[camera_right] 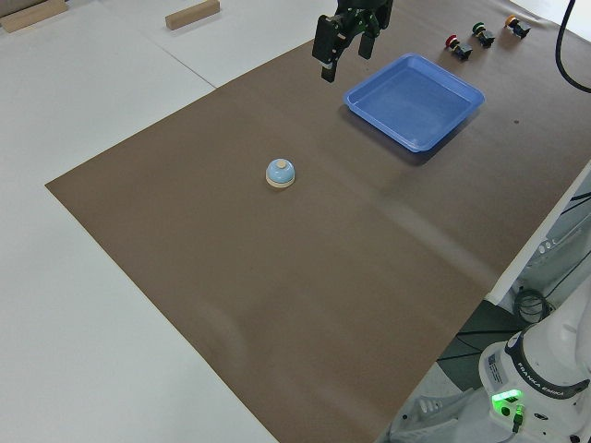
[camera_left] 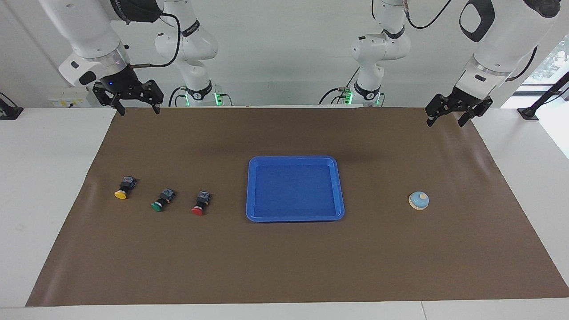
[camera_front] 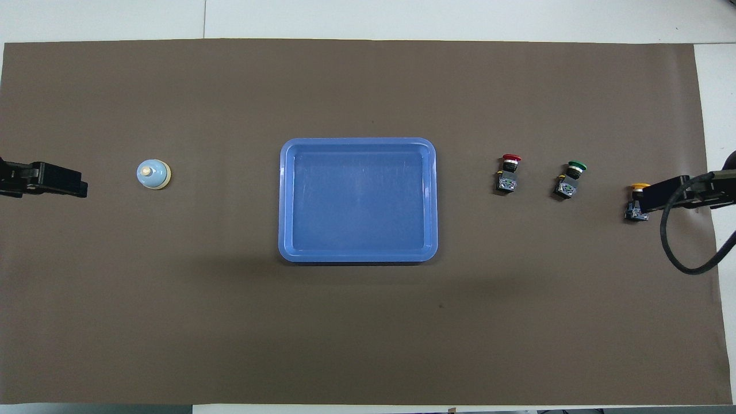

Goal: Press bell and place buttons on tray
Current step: 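Move the left gripper toward the white bell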

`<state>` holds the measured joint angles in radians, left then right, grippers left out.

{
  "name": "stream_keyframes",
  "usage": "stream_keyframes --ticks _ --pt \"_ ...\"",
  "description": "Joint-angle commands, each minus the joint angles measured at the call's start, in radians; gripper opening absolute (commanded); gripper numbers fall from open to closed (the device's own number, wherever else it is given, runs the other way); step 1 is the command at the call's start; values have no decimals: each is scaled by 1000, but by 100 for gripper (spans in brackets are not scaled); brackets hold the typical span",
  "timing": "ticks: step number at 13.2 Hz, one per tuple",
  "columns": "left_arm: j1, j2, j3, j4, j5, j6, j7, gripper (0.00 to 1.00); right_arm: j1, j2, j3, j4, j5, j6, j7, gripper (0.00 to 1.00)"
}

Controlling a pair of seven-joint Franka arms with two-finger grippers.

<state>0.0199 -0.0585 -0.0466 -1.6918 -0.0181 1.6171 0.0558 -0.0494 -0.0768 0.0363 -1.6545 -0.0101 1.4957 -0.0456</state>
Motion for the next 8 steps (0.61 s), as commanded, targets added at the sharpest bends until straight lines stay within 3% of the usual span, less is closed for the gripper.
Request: stream_keyframes --ticks 1,5,8 --pt "2 -6 2 9 7 -17 7 100 -9 -3 4 4 -10 -11 -20 100" --pt "-9 -4 1 9 7 -13 -1 100 -9 -3 4 4 -10 -9 -20 100" --pt "-11 -4 -1 -40 7 81 10 99 -9 -3 4 4 -10 -9 -20 100"
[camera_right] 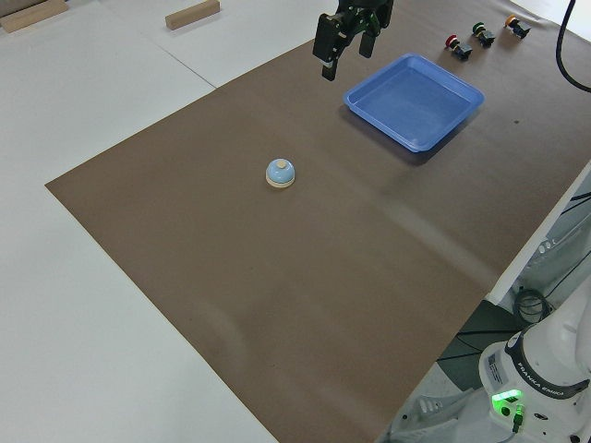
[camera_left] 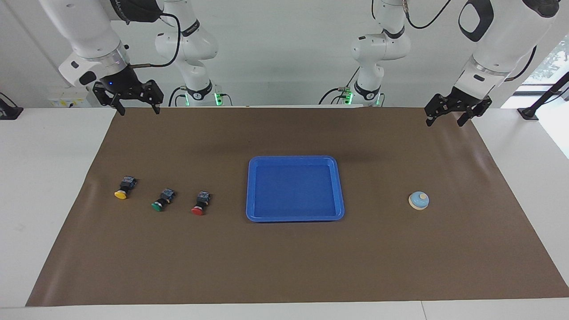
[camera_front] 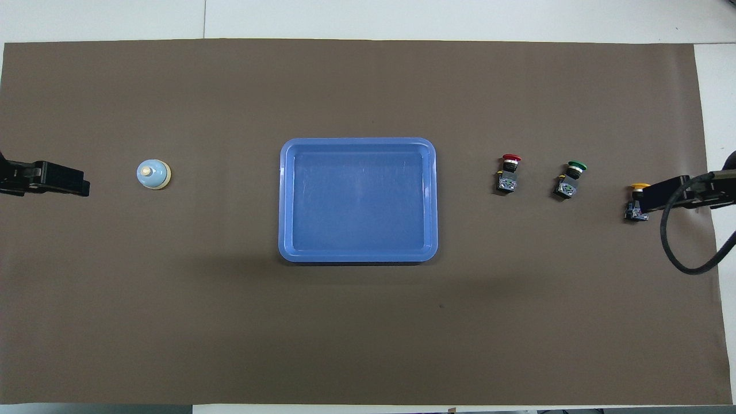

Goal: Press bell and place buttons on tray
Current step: 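Move the left gripper toward the white bell, then press down on the white bell with the left gripper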

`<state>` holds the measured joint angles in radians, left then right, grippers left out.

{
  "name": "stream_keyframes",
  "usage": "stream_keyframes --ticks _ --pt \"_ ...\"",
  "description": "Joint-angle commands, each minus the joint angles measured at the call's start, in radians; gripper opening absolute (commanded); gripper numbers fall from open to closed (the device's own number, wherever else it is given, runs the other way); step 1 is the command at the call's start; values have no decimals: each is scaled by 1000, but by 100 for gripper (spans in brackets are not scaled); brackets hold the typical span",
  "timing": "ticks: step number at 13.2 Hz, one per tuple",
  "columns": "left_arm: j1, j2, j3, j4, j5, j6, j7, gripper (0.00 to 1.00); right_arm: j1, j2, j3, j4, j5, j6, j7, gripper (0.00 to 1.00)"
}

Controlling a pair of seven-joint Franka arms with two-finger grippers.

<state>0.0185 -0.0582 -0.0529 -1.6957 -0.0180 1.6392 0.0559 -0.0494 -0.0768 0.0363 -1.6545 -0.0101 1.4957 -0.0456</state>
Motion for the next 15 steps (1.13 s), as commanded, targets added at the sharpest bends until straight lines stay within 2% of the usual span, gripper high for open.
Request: stream_keyframes --ticks 1,3,4,10,15 --pt "-9 4 5 -56 7 97 10 87 -9 -3 4 4 -10 -9 -20 100" --pt "1 50 5 -55 7 149 10 26 -9 -3 4 4 -10 -9 -20 100" --pt "4 67 5 -58 6 184 10 0 -9 -3 4 4 -10 -9 -20 100" --pt "31 234 7 -96 4 405 -7 0 -9 -3 4 4 -10 -9 -20 100" --pt "40 311 8 -167 6 573 -1 0 -9 -3 4 4 -10 -9 -20 100"
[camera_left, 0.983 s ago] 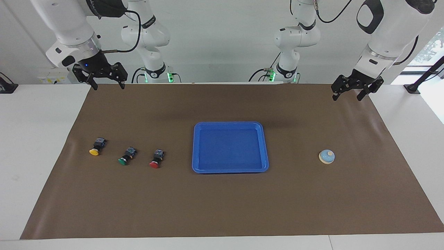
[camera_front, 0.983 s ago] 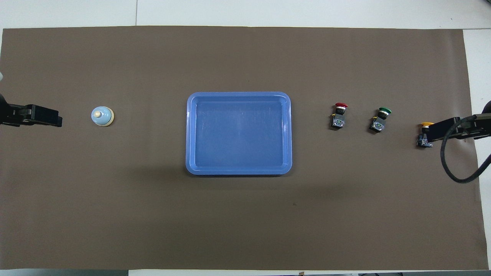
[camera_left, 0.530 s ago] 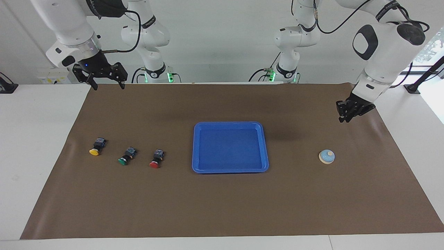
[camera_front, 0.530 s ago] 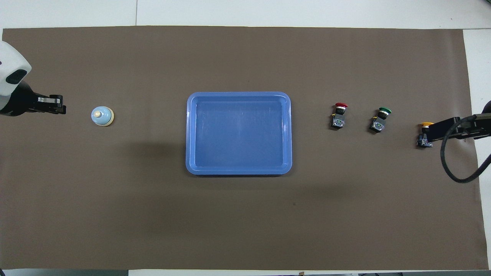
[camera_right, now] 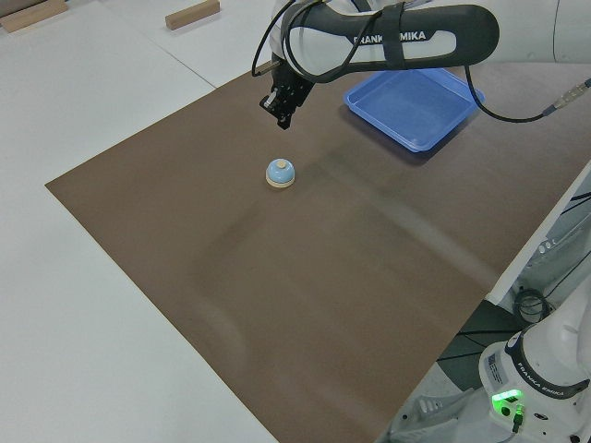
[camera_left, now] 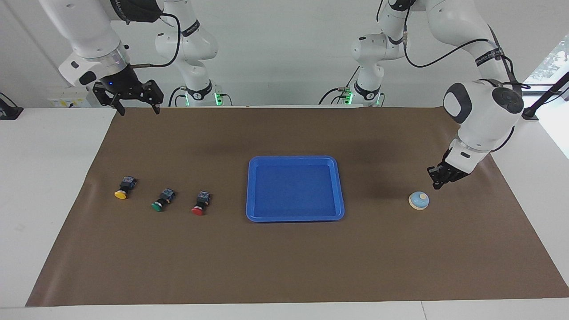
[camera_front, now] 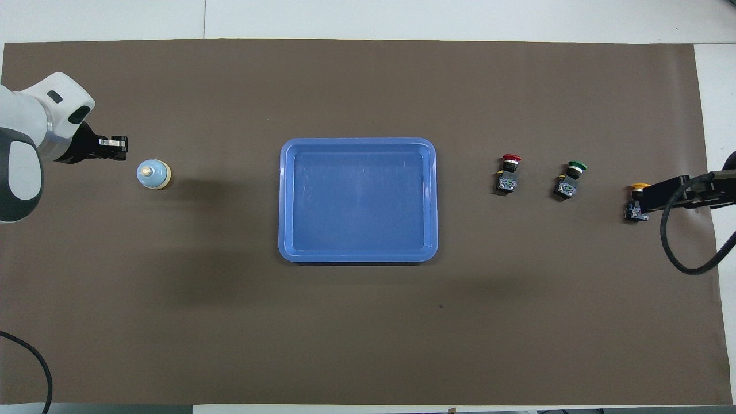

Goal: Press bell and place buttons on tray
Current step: 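Press down on the white bell with the left gripper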

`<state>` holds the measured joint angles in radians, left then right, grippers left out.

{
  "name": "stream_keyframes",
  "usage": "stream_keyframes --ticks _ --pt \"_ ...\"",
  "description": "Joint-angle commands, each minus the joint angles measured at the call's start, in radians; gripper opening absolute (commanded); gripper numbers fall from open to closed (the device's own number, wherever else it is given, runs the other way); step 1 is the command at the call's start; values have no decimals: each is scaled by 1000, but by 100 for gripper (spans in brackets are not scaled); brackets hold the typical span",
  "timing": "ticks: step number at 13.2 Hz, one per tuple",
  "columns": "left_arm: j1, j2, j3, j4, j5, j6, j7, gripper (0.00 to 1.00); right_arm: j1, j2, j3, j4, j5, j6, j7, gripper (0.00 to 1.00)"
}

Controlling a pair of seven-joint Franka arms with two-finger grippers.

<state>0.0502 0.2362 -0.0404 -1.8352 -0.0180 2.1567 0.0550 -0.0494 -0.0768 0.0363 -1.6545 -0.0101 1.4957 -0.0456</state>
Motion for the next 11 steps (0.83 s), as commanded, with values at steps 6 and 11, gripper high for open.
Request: stream_keyframes --ticks 6,11 --pt "10 35 -3 -55 6 58 -3 0 -9 -3 4 4 -10 -9 -20 100" --pt "11 58 -3 -75 7 100 -1 0 -9 -3 4 4 -10 -9 -20 100"
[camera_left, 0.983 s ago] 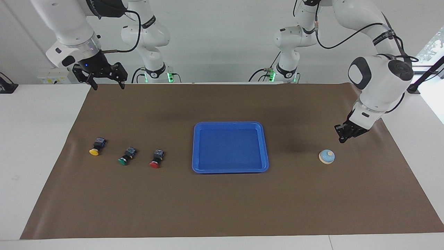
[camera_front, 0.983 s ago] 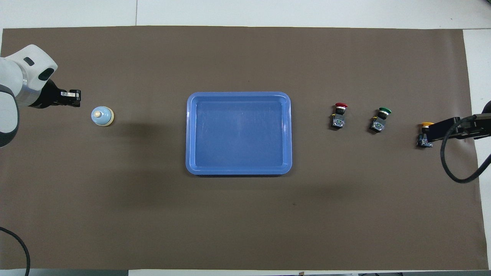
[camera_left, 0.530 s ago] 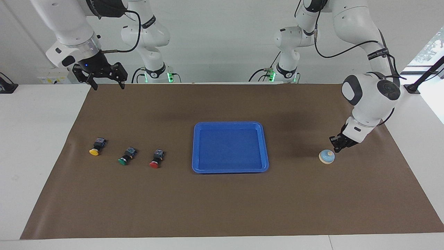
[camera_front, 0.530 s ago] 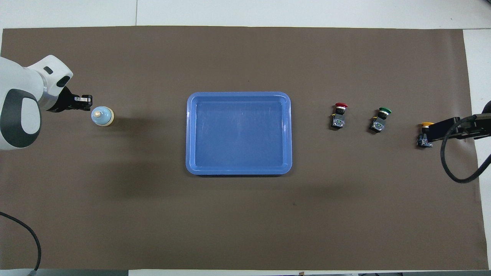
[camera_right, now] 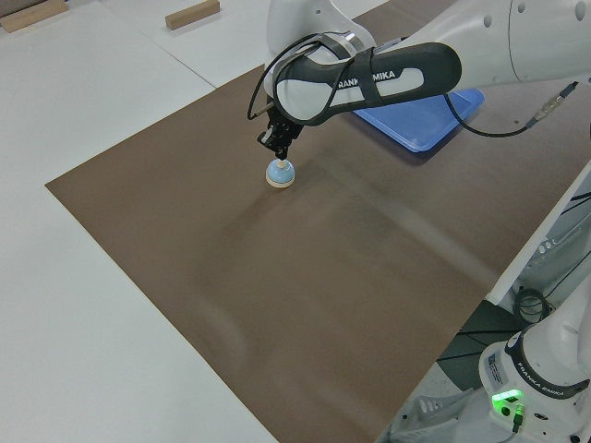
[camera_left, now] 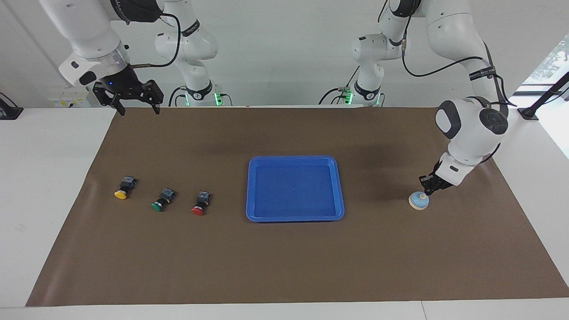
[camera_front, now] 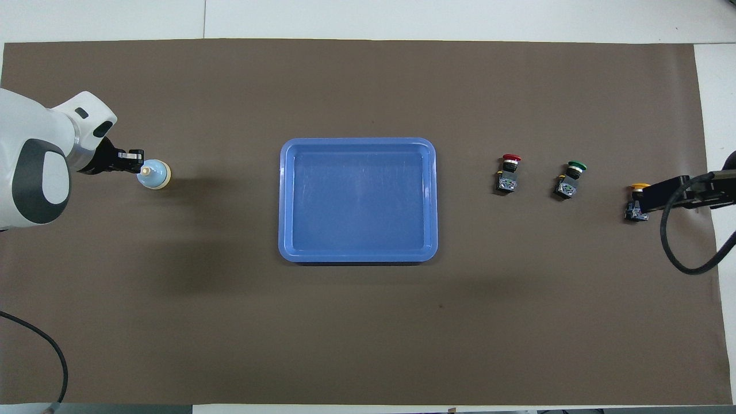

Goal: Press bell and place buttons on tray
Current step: 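Press down on the white bell with the left gripper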

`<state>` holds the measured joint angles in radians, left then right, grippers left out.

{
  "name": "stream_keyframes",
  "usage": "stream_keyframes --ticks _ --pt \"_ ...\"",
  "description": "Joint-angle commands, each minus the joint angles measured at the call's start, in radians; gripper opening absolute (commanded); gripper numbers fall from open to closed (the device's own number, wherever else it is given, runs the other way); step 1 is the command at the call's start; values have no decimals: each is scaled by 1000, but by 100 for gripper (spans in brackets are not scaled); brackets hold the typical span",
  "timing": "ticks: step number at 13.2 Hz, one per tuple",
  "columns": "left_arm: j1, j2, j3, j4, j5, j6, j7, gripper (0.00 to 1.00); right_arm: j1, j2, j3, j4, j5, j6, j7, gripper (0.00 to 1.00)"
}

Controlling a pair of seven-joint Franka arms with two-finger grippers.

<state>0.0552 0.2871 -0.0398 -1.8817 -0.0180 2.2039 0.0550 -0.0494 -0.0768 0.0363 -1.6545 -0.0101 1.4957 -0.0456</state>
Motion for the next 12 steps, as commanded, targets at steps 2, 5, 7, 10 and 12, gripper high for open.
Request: stream_keyframes --ticks 2,5,7,10,12 --pt "5 18 -3 -43 9 91 0 0 -9 -3 4 4 -10 -11 -20 100" --pt "6 30 -2 -74 10 152 2 0 -9 -3 4 4 -10 -9 -20 100" --pt "6 30 0 -62 10 134 3 0 -9 -3 4 4 -10 -9 -20 100" --pt "6 -15 3 5 10 -13 3 0 -9 -3 4 4 -10 -9 -20 100" --pt "12 -80 6 36 10 -129 0 0 -9 -3 4 4 -10 -9 -20 100"
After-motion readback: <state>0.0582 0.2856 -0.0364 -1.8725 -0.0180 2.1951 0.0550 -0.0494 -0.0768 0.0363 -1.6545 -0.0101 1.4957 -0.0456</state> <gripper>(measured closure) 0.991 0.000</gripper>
